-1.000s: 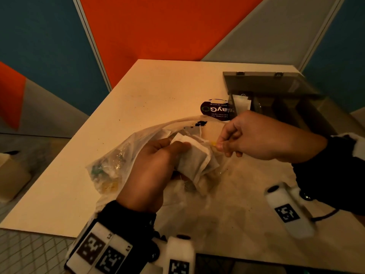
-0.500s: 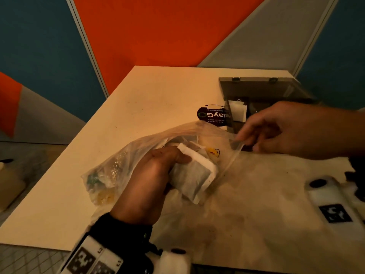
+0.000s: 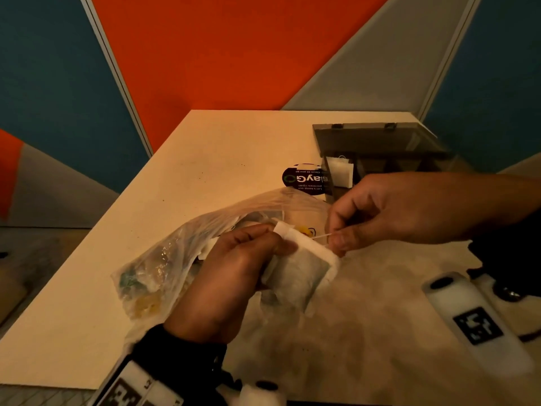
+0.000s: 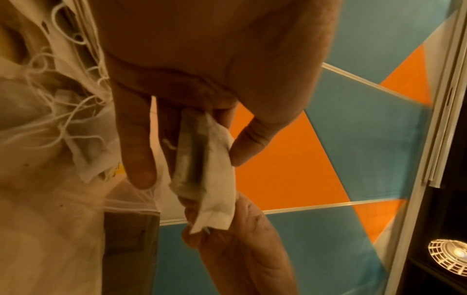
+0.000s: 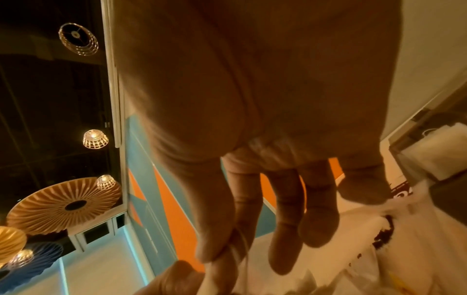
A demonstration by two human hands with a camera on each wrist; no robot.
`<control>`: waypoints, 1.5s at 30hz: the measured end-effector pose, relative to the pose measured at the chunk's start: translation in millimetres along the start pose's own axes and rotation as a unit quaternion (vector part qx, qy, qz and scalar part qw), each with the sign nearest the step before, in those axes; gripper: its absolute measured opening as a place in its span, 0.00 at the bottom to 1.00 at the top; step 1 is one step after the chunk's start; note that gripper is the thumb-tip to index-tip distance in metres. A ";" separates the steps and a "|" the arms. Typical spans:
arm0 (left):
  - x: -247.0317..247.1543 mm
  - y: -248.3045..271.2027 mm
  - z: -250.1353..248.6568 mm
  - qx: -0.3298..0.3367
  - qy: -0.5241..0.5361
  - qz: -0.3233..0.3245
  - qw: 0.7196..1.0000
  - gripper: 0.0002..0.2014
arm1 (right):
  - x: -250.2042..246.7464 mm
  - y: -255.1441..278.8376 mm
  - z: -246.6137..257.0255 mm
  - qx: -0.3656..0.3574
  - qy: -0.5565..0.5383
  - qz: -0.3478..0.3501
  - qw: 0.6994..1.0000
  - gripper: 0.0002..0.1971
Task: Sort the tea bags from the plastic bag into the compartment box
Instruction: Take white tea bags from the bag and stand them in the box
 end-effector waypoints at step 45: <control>29.2 -7.8 17.0 -0.043 -0.064 0.062 0.995 0.07 | 13.6 -7.1 -29.8 0.041 0.004 -0.200 0.979 0.06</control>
Point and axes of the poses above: each hand's wrist, its own y-axis away from the middle knuckle, its own x-axis out of the palm, z = x × y, the point moved 4 cm from there along -y, towards the middle knuckle, and after that the axes turned 8 degrees about -y, right-handed, at the moved point
